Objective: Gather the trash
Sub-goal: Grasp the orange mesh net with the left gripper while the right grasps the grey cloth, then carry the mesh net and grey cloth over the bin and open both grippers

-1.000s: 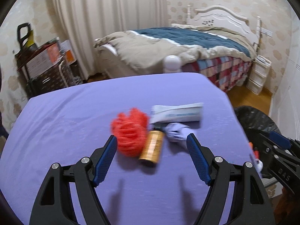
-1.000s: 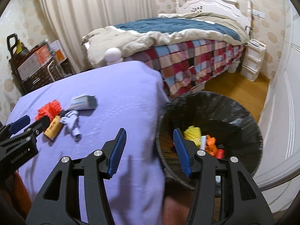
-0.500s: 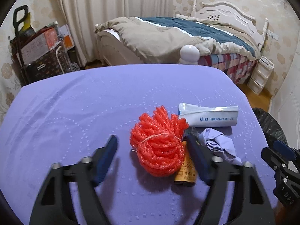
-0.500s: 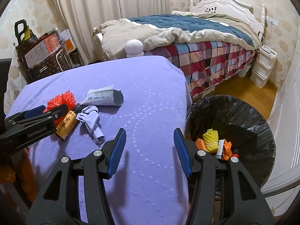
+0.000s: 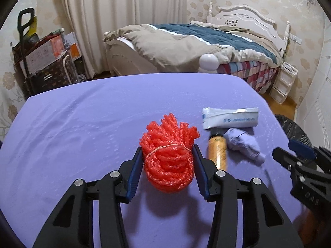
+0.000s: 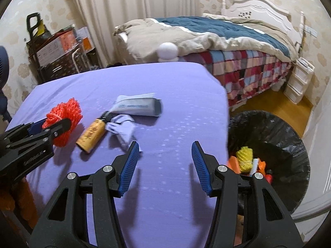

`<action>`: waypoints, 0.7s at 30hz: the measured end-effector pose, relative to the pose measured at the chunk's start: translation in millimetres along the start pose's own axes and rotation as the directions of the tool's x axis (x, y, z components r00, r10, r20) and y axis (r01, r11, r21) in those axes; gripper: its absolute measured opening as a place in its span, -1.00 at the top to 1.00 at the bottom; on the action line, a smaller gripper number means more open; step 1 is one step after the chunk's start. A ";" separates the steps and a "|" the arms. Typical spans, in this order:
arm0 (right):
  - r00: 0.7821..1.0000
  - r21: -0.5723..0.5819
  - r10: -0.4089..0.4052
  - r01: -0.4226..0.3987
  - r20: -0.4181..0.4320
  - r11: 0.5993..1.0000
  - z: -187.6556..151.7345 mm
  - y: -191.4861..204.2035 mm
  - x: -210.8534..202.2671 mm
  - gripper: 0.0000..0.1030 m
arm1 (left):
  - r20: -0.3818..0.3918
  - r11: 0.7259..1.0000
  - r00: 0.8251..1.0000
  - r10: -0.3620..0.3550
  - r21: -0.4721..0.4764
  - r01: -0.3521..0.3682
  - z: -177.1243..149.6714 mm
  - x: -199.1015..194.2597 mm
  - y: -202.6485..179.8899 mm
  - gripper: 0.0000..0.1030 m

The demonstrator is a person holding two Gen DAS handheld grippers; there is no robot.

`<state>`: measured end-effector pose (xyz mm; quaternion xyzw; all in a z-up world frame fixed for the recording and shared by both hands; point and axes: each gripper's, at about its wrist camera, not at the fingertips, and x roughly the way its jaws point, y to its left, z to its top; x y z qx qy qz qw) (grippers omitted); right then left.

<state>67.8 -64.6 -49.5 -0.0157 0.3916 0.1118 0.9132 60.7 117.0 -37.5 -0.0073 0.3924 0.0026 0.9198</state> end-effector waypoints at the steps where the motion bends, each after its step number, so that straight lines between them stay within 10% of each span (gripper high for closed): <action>1: 1.000 -0.008 0.010 -0.010 -0.003 1.000 1.0 4.5 2.1 0.00 | -0.006 1.000 1.000 0.009 -0.005 -0.009 -2.7 -1.9 4.9 0.10; 14: 0.996 -0.072 0.060 -0.064 -0.067 0.995 16.3 41.3 36.0 0.00 | -0.049 0.995 0.996 0.071 -0.067 -0.075 -26.7 -9.8 48.8 0.10; 21: 0.994 -0.101 0.049 -0.059 -0.097 0.993 15.6 48.5 42.5 0.38 | -0.032 0.995 0.995 0.090 -0.047 -0.092 -29.9 -9.8 45.0 0.09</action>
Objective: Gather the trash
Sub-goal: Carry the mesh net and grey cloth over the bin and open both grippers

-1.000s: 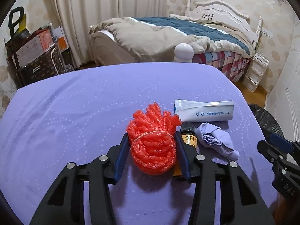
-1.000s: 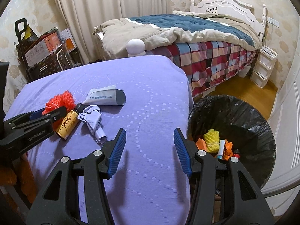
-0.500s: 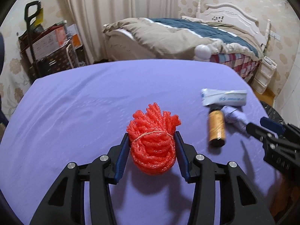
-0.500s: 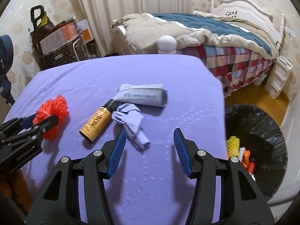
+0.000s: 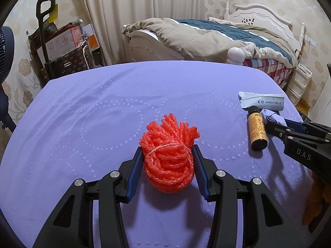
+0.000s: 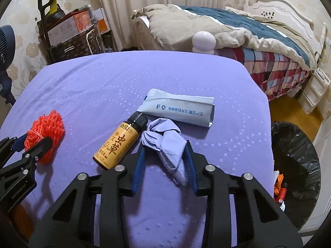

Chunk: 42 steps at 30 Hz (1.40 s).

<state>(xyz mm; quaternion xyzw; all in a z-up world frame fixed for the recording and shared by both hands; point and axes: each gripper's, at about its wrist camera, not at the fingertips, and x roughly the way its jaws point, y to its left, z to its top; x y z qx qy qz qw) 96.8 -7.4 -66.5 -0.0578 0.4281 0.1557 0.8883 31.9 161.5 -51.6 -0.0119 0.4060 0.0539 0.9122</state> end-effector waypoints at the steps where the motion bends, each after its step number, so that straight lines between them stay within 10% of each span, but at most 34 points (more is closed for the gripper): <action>1: 1.000 -0.001 0.000 0.000 0.000 1.000 -1.4 -0.4 -1.0 0.40 | 0.002 1.000 1.000 0.000 -0.001 0.000 -0.3 -0.1 0.1 0.09; 21: 0.998 0.067 -0.011 0.007 0.060 0.998 -41.0 -20.4 -51.8 0.43 | 0.082 0.999 0.995 -0.054 0.000 0.054 -10.1 -34.4 -16.5 0.10; 42: 0.958 0.265 -0.242 0.197 0.152 0.944 -60.7 -131.5 -111.3 0.43 | 0.160 0.948 0.945 -0.286 0.188 0.255 12.6 -55.4 -146.4 0.10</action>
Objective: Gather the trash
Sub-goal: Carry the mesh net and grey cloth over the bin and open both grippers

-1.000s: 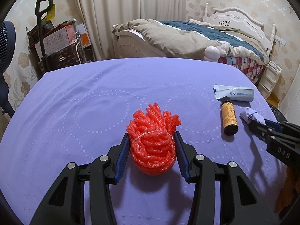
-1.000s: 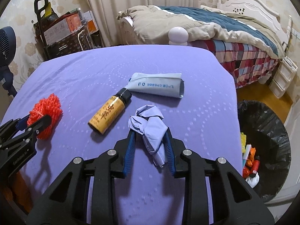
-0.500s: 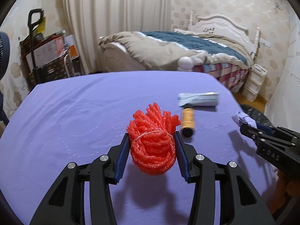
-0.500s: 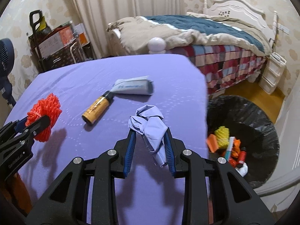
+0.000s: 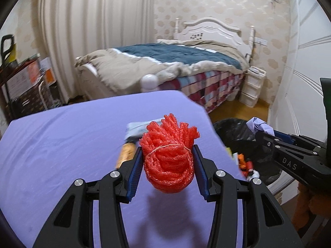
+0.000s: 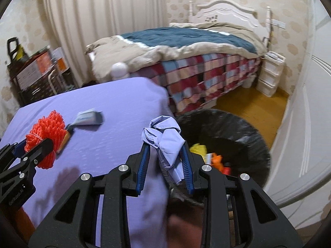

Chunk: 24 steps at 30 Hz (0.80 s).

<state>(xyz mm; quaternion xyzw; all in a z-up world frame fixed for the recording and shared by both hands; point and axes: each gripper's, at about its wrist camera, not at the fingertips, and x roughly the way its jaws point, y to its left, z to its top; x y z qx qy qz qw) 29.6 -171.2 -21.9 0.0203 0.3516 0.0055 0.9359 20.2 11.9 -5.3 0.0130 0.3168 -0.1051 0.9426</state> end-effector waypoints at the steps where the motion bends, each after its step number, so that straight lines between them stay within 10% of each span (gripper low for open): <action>1: 1.000 0.006 -0.013 0.013 0.004 1.000 0.8 -6.2 0.0 0.43 | 0.007 1.000 1.000 -0.010 0.013 0.010 3.7 4.4 -8.9 0.10; 24: 0.990 0.106 -0.138 0.138 -0.007 0.985 8.1 -102.8 38.8 0.42 | -0.045 0.983 0.995 -0.093 0.155 0.099 39.8 91.3 -122.3 0.10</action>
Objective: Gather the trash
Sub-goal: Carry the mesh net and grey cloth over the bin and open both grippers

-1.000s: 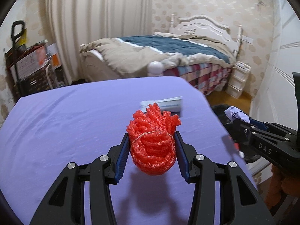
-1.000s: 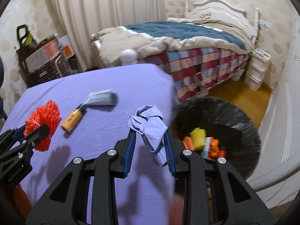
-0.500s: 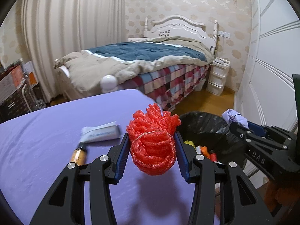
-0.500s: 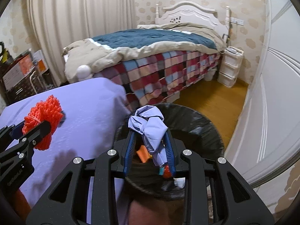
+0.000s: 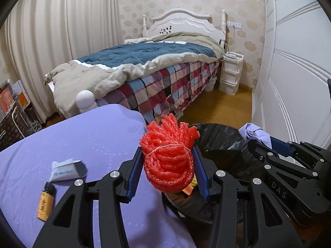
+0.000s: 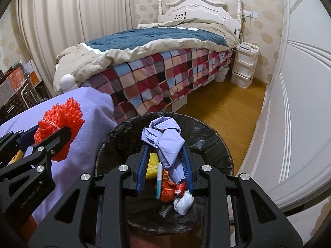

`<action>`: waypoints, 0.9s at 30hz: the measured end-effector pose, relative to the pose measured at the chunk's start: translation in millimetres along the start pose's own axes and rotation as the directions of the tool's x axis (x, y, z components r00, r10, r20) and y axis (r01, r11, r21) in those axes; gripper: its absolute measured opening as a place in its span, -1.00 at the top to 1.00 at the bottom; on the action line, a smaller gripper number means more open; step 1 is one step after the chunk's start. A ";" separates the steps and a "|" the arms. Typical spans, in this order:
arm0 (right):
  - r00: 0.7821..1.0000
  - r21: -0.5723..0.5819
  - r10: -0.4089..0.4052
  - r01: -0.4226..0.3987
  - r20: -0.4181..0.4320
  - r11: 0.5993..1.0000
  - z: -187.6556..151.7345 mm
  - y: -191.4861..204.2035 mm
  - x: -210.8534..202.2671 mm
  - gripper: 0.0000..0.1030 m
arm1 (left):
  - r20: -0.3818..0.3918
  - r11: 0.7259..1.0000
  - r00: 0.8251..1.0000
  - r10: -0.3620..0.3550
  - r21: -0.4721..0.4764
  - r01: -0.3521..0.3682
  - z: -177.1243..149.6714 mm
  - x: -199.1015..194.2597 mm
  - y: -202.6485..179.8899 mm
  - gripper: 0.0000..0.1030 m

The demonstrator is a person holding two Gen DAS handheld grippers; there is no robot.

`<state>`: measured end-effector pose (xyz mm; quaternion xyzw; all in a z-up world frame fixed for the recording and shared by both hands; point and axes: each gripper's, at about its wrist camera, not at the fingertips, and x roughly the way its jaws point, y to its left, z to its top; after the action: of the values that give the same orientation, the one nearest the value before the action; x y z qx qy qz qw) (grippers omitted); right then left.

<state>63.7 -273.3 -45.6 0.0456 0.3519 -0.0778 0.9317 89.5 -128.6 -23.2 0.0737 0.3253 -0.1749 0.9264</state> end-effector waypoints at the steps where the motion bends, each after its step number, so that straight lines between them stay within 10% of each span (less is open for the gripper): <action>1: 1.000 0.003 -0.002 0.002 -0.003 1.000 0.5 -1.8 2.2 0.42 | -0.006 1.000 1.000 0.000 0.002 0.000 0.6 3.6 -1.9 0.10; 19: 0.999 0.037 -0.009 0.010 -0.031 0.999 2.3 -20.6 21.5 0.42 | -0.056 1.000 0.998 -0.003 0.030 0.004 8.4 33.0 -20.8 0.06; 27: 1.000 0.042 -0.014 0.015 -0.025 0.999 3.1 -23.4 21.6 0.39 | -0.052 1.000 0.999 0.013 0.015 -0.012 8.1 33.6 -16.1 -0.28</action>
<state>77.6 -299.2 -58.3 0.0635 0.3620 -0.0914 0.9255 112.6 -154.8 -38.3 0.0871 0.3474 -0.1696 0.9181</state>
